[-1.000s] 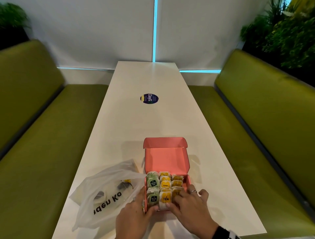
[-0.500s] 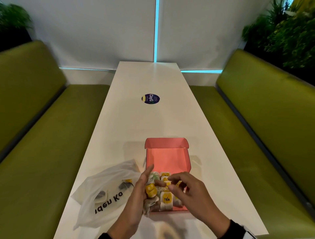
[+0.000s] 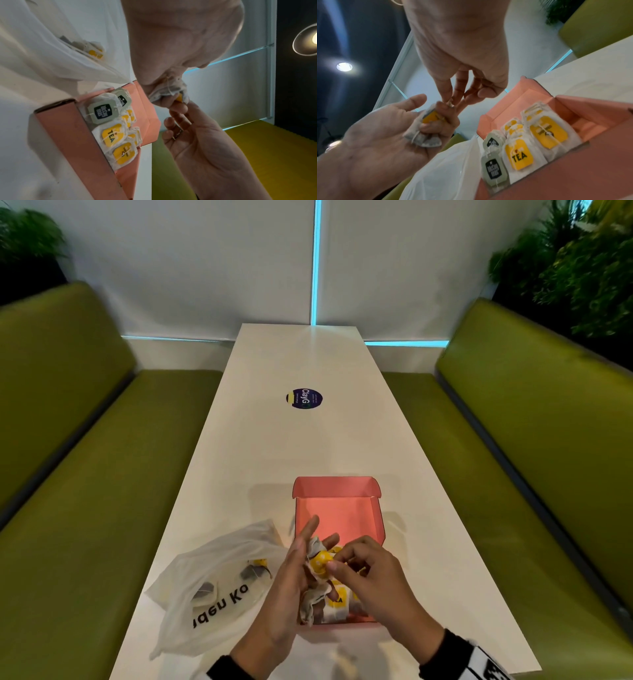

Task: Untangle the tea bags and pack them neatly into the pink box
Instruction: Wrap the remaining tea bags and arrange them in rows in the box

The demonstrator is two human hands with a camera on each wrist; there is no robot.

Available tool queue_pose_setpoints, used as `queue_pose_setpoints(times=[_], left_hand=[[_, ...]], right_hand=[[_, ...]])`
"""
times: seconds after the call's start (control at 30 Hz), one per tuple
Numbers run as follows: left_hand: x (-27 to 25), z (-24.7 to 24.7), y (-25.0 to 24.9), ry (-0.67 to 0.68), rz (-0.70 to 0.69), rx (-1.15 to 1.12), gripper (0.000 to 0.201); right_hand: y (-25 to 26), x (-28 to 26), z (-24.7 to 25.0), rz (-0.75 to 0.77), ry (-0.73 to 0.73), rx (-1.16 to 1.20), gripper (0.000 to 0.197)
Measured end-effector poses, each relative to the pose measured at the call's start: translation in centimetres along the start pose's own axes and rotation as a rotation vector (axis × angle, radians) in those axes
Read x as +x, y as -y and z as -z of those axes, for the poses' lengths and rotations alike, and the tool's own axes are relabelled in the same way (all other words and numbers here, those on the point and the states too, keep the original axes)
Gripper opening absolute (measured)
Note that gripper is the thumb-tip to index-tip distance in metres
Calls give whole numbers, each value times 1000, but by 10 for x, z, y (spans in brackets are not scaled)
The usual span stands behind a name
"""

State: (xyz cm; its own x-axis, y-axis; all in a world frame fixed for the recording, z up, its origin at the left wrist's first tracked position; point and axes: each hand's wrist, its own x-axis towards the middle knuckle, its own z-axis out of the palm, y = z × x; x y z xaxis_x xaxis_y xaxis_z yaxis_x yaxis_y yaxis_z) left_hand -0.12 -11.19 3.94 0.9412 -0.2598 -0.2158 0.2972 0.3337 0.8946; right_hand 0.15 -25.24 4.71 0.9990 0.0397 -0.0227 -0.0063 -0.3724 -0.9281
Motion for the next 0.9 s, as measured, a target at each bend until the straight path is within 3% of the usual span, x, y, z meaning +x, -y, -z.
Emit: queue_pose_setpoints(times=[0.1,0.23,0.5,0.7,0.83,0.9], left_hand=[[-1,-1,-2,-106,-29,18,32],[1,3,0,-190,-25,37,31],[-4,-1,0,-206,-15,50,15],[-3,1,-6,-131,81,57,38],[-3,1,-5,-173,60,133,19],[-1,0,-1,-213,14,190,25]], right_hand=[[-1,2,8,-44,35,61,16],[1,5,18,-125,106,193,6],[10,4,22,-157,169,275,12],[11,5,27,-146,234,225,15],[9,5,28,-160,192,232,15],[7,5,29,-157,191,232,14]])
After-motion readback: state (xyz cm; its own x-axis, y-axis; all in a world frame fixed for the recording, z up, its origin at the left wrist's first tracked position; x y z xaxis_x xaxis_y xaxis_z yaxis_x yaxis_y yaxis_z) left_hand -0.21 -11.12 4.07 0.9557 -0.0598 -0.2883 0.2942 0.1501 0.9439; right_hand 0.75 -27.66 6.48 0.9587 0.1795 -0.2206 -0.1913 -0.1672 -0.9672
